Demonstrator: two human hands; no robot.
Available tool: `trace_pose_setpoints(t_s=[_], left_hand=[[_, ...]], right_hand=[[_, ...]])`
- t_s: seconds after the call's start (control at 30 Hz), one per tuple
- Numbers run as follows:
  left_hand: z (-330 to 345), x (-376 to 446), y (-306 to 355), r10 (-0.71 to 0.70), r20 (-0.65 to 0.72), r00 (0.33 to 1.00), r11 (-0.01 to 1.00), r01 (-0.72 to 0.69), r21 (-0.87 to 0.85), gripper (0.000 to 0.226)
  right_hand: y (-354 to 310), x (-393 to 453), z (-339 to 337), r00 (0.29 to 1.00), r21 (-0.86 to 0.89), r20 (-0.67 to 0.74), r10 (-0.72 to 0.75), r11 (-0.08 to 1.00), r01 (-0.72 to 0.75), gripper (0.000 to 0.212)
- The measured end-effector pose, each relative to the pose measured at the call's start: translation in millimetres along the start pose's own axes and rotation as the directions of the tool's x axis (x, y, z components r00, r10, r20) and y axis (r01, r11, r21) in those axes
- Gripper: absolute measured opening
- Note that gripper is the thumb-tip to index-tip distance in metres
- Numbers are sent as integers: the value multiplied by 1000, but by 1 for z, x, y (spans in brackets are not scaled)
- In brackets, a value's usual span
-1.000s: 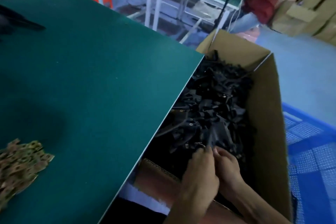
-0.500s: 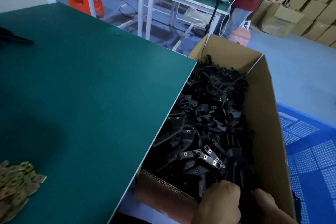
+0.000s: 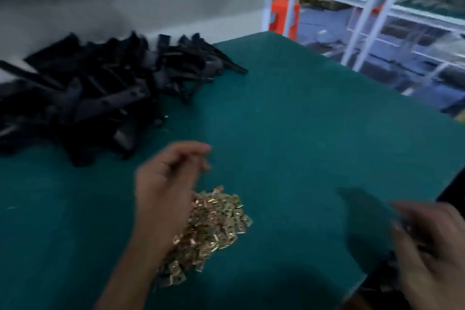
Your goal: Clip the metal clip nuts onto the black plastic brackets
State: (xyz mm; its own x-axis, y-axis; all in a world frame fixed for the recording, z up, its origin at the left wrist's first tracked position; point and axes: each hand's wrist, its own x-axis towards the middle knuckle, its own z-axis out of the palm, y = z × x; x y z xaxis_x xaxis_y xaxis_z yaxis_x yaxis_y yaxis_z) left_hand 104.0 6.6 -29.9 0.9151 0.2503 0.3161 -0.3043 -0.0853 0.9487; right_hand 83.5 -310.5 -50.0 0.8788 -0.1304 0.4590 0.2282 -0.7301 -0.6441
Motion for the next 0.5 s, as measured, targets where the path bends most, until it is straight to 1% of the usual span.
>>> trace_pose_setpoints(t_s=[0.03, 0.07, 0.1, 0.13, 0.17, 0.2, 0.23, 0.27, 0.33, 0.37, 0.43, 0.47, 0.5], left_hand=[[-27, 13, -9, -19, -174, 985, 1000, 23, 18, 23], [-54, 21, -20, -24, -307, 951, 1000, 29, 11, 23], [-73, 21, -29, -42, -412, 910, 999, 40, -13, 23], [-84, 18, -37, -61, -455, 888, 998, 41, -54, 23], [-89, 16, -41, -92, -490, 867, 994, 51, -96, 24], [-94, 15, -46, -118, -497, 860, 989, 55, -140, 24], [-97, 15, -48, -133, -502, 854, 985, 59, -160, 23], [-100, 16, -49, -136, -481, 866, 984, 62, -166, 22], [-97, 19, -49, -142, -449, 882, 986, 85, -146, 19], [-95, 20, -49, -139, -440, 887, 988, 95, -121, 18], [-93, 19, -49, -115, -417, 902, 993, 116, -24, 15], [-93, 19, -49, -107, -406, 908, 993, 120, 6, 15], [-92, 19, -48, -110, -410, 905, 992, 128, 16, 15]], right_hand=[[-17, 11, 9, 993, -4, -10, -118, 993, 118, 14], [-39, 29, 33, 973, 49, 38, -228, 973, 226, 9], [-57, 50, 62, 949, 101, 139, -283, 957, 271, 8], [-67, 72, 93, 930, 118, 219, -295, 954, 275, 12], [-77, 95, 127, 913, 152, 300, -278, 958, 242, 20], [-88, 116, 157, 892, 140, 374, -255, 966, 218, 30], [-97, 133, 185, 866, 110, 429, -257, 966, 232, 41], [-108, 151, 209, 836, 75, 491, -244, 968, 239, 54], [-130, 178, 249, 808, 52, 565, -170, 984, 171, 77], [-137, 190, 267, 806, 63, 575, -141, 990, 129, 82], [-147, 203, 290, 812, 49, 577, -95, 995, 81, 80], [-149, 207, 298, 827, 39, 556, -83, 997, 73, 72], [-150, 209, 303, 852, 35, 520, -67, 998, 57, 60]])
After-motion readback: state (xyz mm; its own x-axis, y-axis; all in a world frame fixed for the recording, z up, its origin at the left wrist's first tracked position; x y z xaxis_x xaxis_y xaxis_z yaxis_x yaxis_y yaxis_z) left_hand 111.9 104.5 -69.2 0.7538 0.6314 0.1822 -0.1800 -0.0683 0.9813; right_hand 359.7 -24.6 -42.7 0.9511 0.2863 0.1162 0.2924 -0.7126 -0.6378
